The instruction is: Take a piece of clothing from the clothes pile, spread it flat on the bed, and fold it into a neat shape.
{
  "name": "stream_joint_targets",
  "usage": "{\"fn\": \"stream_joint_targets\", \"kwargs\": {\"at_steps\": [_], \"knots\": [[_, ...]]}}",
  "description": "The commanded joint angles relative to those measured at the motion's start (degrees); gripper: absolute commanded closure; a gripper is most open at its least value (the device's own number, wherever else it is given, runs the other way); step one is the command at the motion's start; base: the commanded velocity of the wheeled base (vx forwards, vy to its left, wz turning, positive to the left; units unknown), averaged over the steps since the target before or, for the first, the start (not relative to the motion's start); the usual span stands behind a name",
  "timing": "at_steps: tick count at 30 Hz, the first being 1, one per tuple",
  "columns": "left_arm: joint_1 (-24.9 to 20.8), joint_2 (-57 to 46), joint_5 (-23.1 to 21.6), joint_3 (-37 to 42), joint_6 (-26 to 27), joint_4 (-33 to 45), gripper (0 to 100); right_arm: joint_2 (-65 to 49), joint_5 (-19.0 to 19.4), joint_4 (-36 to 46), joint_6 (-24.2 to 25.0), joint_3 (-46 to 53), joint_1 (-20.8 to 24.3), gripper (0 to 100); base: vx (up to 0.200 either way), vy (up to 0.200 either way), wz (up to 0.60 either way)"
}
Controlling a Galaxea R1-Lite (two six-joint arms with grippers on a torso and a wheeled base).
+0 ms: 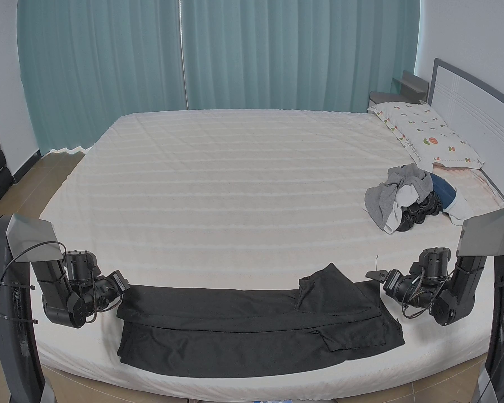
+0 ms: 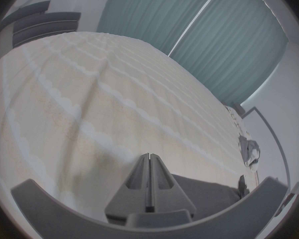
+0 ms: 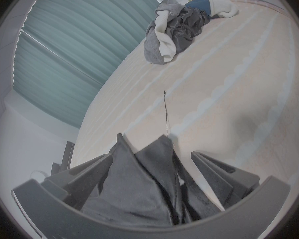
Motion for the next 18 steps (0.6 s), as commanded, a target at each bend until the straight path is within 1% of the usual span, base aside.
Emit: {"fn": "stream_joint_targets", "kwargs": {"at_steps": [1, 4, 14, 18], "knots": [[0.11, -0.06, 0.96, -1.02, -2.75, -0.48, 100, 1.49, -1.77, 0.07, 1.41, -2.54, 1.13, 0, 0.000, 0.000, 0.00], [0.11, 0.03, 1.04, -0.93, -3.63, -1.71, 100, 1.58, -1.86, 0.16, 1.85, -3.24, 1.66, 0, 0.000, 0.000, 0.00], [-0.41, 0.30, 1.22, -0.14, -4.86, -2.15, 100, 2.37, -1.94, 0.34, 1.94, -4.73, 1.92, 0, 0.000, 0.000, 0.00], [-0.41, 0.47, 1.57, 0.82, -5.12, -4.53, 100, 2.37, -1.86, 0.25, 2.03, -4.73, 1.84, 0, 0.000, 0.000, 0.00]]}}
